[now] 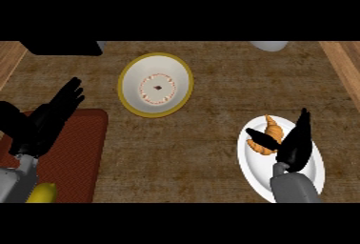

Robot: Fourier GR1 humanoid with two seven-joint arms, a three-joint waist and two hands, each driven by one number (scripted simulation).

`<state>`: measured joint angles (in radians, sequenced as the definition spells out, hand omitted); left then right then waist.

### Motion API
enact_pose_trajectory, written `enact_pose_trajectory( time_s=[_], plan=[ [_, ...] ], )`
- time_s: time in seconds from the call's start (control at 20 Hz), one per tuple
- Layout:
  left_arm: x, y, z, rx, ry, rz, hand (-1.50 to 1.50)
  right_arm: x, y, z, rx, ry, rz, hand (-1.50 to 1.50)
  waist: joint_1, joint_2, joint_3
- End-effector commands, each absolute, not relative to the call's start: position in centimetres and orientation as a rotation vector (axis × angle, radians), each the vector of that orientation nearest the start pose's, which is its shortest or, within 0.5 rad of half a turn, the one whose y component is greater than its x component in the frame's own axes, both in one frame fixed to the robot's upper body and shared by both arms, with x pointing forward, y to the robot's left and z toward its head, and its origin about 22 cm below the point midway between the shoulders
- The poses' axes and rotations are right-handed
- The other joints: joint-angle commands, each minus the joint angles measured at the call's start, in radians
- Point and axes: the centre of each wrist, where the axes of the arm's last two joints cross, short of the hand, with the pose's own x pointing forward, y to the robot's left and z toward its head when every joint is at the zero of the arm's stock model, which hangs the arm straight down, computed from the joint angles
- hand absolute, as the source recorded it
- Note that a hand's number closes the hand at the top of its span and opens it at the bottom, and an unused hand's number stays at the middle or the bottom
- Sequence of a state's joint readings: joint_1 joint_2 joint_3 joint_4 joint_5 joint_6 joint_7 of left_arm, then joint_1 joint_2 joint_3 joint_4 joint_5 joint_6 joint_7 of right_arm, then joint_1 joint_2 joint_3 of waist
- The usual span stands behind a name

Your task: Pick the croissant from the plate and place it in the bowl

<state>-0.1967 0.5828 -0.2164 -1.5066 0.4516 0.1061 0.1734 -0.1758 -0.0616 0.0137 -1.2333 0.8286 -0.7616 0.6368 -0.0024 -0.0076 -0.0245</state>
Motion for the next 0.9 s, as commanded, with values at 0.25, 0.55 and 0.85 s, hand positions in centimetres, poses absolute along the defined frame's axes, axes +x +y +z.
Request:
enact_pose_trajectory(
  time_s=[0.25, 0.55, 0.85],
  plan=[
    [28.7, 29.1, 7.1, 0.051, -1.411, -0.211, 0.00, 33.8, -19.0, 5.6, -1.093, -0.681, 0.112, -1.50, -0.003, -0.007, 0.017],
    [27.5, 30.0, 5.4, 0.046, -1.409, -0.196, 0.00, 34.0, -18.4, 10.5, -1.074, -0.530, 0.146, -1.50, -0.008, -0.003, 0.021],
    [28.5, 29.7, 6.9, 0.032, -1.413, -0.200, 0.00, 33.3, -17.5, 11.0, -1.058, -0.481, 0.176, -1.50, -0.010, -0.001, 0.023]
  ],
)
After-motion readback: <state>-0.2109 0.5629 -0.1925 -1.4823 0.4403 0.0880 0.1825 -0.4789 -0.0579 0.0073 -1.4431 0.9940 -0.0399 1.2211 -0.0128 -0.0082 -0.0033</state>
